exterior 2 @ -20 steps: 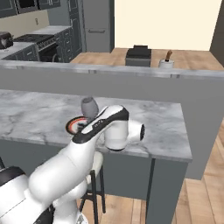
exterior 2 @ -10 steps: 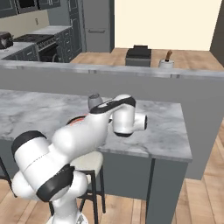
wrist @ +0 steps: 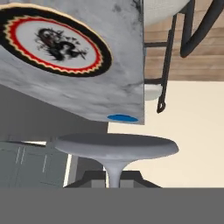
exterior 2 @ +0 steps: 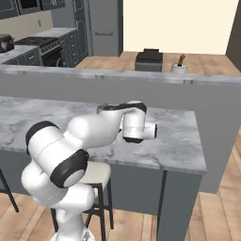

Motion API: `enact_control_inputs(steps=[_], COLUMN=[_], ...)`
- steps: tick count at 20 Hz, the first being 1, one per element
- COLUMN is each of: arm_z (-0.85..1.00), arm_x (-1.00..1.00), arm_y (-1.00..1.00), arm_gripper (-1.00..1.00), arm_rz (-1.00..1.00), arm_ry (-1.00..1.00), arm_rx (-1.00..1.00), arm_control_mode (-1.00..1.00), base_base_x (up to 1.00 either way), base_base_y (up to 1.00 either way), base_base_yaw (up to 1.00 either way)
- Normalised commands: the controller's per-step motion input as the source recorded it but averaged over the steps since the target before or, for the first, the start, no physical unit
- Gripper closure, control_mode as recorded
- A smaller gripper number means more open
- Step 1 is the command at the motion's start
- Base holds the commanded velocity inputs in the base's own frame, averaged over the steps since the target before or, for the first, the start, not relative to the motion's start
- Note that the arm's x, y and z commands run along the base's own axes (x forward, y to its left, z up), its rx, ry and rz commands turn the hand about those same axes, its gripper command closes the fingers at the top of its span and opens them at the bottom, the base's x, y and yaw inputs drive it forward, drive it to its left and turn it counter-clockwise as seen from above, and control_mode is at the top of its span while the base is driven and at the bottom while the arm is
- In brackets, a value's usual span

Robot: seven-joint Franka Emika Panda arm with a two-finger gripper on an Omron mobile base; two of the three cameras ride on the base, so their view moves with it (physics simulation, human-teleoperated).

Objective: Retrieve the wine glasses from the counter and place one next to each plate.

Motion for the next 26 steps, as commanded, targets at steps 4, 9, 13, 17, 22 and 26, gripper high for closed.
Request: enact_control_inputs(steps=[4,9,13,17,22,26], arm_z=[-0.21,-0.24,-0.23,-0.26,-0.27,-0.31], arm_x=[0.32,0.28,0.16,0.15,0.23,0.41], arm_y=[0.05,0.01,0.01,0.00,0.00,0.08], arm_gripper=[1.00,1.00,1.00,1.00,1.00,1.00], arm_rz=[0.00,0.00,0.00,0.00,0.00,0.00], arm_ry=[0.02,0.02,0.06,0.10,0.10,0.08], arm_rx=[0.00,0.00,0.00,0.00,0.00,0.00], arm_control_mode=[-1.00,-1.00,-1.00,-1.00,-1.00,-1.00], base_base_x=[0.00,0.00,0.00,0.00,0.00,0.00], base_base_y=[0.00,0.00,0.00,0.00,0.00,0.00], base_base_yaw=[0.00,0.00,0.00,0.00,0.00,0.00])
